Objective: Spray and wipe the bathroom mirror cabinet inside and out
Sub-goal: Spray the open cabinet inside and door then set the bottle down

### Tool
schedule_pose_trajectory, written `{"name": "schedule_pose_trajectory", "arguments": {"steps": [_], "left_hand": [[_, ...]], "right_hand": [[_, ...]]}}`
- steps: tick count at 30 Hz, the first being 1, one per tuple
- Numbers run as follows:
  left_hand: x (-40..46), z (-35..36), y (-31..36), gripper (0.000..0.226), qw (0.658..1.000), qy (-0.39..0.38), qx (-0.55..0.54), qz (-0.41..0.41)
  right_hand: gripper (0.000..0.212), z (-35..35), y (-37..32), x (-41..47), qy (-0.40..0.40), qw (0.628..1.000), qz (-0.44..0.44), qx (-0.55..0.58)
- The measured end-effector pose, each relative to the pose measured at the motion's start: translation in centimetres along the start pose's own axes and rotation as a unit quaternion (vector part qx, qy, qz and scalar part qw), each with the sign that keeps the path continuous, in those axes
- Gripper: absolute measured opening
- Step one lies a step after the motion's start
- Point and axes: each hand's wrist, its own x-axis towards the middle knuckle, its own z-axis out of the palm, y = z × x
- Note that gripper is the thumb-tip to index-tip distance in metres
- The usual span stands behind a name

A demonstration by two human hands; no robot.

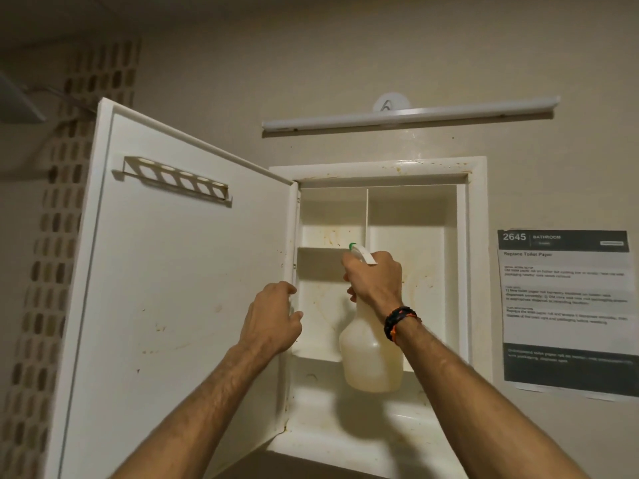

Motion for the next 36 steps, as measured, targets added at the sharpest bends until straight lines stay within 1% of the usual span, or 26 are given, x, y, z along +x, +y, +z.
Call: {"name": "schedule_pose_trajectory", "arguments": {"steps": [5, 9, 16, 18, 25, 30, 36], "left_hand": [[-0.4, 0.3, -0.4, 0.049, 1.000, 0.002, 0.003, -0.002], [-0.7, 0.6, -0.6, 0.048, 1.000, 0.003, 0.009, -0.002], [-0.6, 0.9, -0.9, 0.048, 1.000, 0.007, 0.007, -0.002], [-0.9, 1.1, -1.0, 0.047, 1.000, 0.009, 0.002, -0.004], [-4.0, 2.0, -2.2, 0.044, 1.000, -0.009, -0.012, -0.004], [-6.7, 2.8, -3.0, 0.045, 0.999, -0.024, -0.015, -0.017], [-8.4, 3.6, -3.6, 0.046, 0.999, -0.034, -0.016, -0.032]], "right_hand": [[0.031, 0.2, 3.3, -2.6, -0.040, 0.998, 0.043, -0.024], [0.028, 0.9, 5.4, -4.4, -0.053, 0.996, 0.069, -0.031], [0.030, 1.4, 6.8, -5.2, -0.023, 0.998, 0.039, -0.042], [0.030, 1.3, 7.4, -5.8, -0.029, 0.998, 0.042, -0.031], [0.024, 0.3, 11.4, -10.9, -0.094, 0.992, 0.077, -0.042], [0.024, 0.1, 14.2, -14.4, -0.113, 0.985, 0.112, -0.061], [0.026, 0.6, 16.0, -17.3, -0.123, 0.977, 0.166, -0.055]]}}
